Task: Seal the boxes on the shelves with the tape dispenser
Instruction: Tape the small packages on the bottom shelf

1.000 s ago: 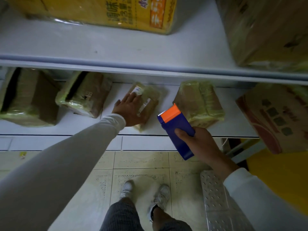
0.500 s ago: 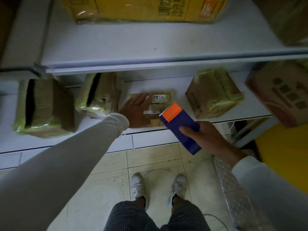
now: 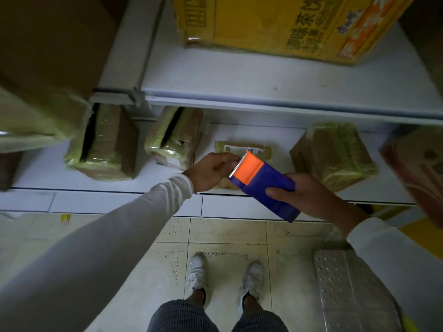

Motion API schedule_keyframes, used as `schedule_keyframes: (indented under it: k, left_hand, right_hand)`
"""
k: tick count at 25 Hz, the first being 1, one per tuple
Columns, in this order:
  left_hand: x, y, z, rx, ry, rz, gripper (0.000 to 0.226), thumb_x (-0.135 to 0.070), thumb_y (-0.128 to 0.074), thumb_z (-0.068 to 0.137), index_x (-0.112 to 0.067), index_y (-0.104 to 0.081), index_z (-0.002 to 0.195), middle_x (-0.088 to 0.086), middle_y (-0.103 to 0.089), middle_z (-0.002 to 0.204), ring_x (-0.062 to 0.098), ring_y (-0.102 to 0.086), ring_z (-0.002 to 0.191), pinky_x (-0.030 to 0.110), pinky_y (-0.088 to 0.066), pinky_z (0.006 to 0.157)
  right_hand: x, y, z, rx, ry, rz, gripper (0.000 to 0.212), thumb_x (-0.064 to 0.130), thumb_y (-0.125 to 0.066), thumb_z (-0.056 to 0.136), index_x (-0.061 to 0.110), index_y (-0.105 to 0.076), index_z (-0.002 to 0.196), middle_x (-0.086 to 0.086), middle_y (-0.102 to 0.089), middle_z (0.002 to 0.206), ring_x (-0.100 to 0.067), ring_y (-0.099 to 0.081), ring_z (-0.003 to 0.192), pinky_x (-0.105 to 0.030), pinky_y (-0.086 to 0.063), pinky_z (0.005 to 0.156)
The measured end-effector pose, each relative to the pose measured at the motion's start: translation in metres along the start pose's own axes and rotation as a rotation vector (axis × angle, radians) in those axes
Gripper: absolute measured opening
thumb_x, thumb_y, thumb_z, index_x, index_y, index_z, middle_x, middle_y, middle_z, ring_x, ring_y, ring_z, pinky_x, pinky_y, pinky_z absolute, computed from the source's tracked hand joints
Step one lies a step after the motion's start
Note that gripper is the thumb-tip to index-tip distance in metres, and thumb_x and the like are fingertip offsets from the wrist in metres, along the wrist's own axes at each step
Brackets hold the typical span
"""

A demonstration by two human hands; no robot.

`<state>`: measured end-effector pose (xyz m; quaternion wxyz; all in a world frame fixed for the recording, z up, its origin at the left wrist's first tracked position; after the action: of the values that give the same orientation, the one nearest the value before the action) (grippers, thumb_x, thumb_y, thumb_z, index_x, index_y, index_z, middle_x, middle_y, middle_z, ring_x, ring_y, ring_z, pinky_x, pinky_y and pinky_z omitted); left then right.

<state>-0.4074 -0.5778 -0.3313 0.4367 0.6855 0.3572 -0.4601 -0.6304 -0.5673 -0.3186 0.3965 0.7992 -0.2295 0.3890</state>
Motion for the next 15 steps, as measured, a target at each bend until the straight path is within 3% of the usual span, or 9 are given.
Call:
schedule_keyframes:
  k: [4, 8, 11, 15]
  left_hand:
    - [0.004, -0.004, -0.006, -0.055, 0.055, -0.111, 0.021, -0.005, -0.042, 0.099, -0.004, -0.063, 0.101, -0.003, -0.061, 0.082, -0.007, -0.053, 0.067, 0.011, -0.045, 0.067]
    - [0.010, -0.009, -0.014, -0.042, 0.085, -0.114, 0.026, -0.005, -0.045, 0.098, -0.012, -0.061, 0.080, -0.006, -0.058, 0.072, 0.002, -0.050, 0.066, 0.021, -0.043, 0.069]
    - [0.018, -0.010, -0.018, -0.028, 0.136, -0.133, 0.015, 0.000, -0.045, 0.097, -0.003, -0.059, 0.093, 0.009, -0.058, 0.083, 0.018, -0.052, 0.076, 0.036, -0.047, 0.075]
    - [0.027, -0.013, -0.021, 0.032, 0.209, -0.204, 0.022, -0.005, -0.044, 0.098, 0.001, -0.057, 0.116, 0.013, -0.060, 0.099, 0.016, -0.058, 0.086, 0.031, -0.052, 0.082]
  right_hand:
    - [0.000, 0.001, 0.011, 0.078, 0.038, -0.025, 0.040, 0.055, -0.069, 0.075, 0.015, -0.065, 0.080, -0.004, -0.070, 0.070, -0.016, -0.067, 0.061, -0.017, -0.047, 0.052]
    - [-0.001, -0.002, 0.015, 0.134, 0.083, -0.056, 0.038, 0.062, -0.070, 0.075, 0.024, -0.066, 0.079, 0.005, -0.072, 0.072, -0.009, -0.068, 0.062, -0.013, -0.046, 0.051]
    - [-0.003, 0.000, 0.016, 0.189, 0.106, -0.117, 0.046, 0.071, -0.064, 0.072, 0.026, -0.065, 0.080, 0.004, -0.072, 0.074, -0.009, -0.068, 0.062, -0.016, -0.048, 0.052]
    - [-0.001, 0.008, 0.022, 0.214, 0.094, -0.121, 0.053, 0.075, -0.064, 0.065, 0.023, -0.064, 0.077, 0.004, -0.070, 0.068, -0.008, -0.066, 0.056, -0.018, -0.045, 0.050]
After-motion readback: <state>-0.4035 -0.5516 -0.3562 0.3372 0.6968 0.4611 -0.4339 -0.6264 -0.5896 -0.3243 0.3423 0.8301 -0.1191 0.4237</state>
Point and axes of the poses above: each hand's wrist, its own z-axis towards the middle knuckle, its own y-axis out of the back of the hand, x = y × z, the point moved 4 cm from there along z, towards the middle knuckle
